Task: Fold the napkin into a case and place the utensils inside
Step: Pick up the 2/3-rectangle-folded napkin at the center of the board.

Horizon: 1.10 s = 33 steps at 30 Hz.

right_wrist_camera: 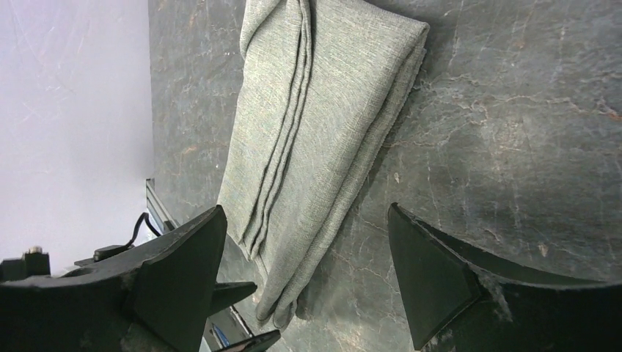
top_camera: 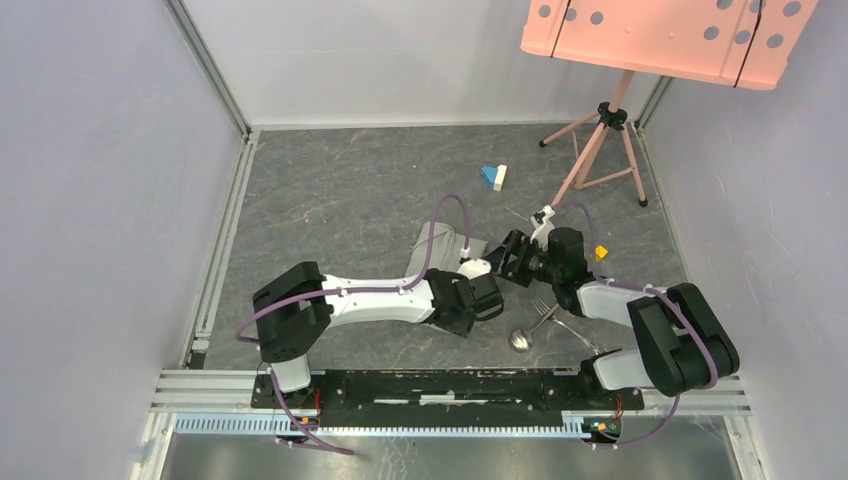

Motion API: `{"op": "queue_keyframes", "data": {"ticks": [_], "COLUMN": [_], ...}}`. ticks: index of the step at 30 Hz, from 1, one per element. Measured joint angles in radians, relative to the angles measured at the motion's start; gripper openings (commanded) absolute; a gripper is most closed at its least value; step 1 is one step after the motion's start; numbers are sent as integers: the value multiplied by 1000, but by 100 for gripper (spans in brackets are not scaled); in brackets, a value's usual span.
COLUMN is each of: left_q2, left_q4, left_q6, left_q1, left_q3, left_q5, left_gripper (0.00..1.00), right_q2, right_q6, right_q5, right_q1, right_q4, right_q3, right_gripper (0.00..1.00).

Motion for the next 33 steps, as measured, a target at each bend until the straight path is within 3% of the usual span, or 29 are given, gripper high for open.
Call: {"op": "queue_keyframes", "data": {"ticks": [11,21,26,33], "left_q2": [63,91,82,14], "left_q4": [-10,-41,-56,-74], "left_q6": [0,-2,-2,-2], "left_q1": [-37,-37,-36,-32], "left_q3": [18,23,23,23], "left_q5": [-25,-91,-99,-109], "left_gripper": [50,13,6,3], "right_q2": [-10,-40,-16,50], "right_q6": [-18,-16,2,53], "right_q5": [6,26,24,21], "right_q1": [-4,-3,14,95], "right_q4": [-34,-45,-22,31], "right_q3": [0,-2,-2,-2], "right_gripper": [87,89,89,89]}}
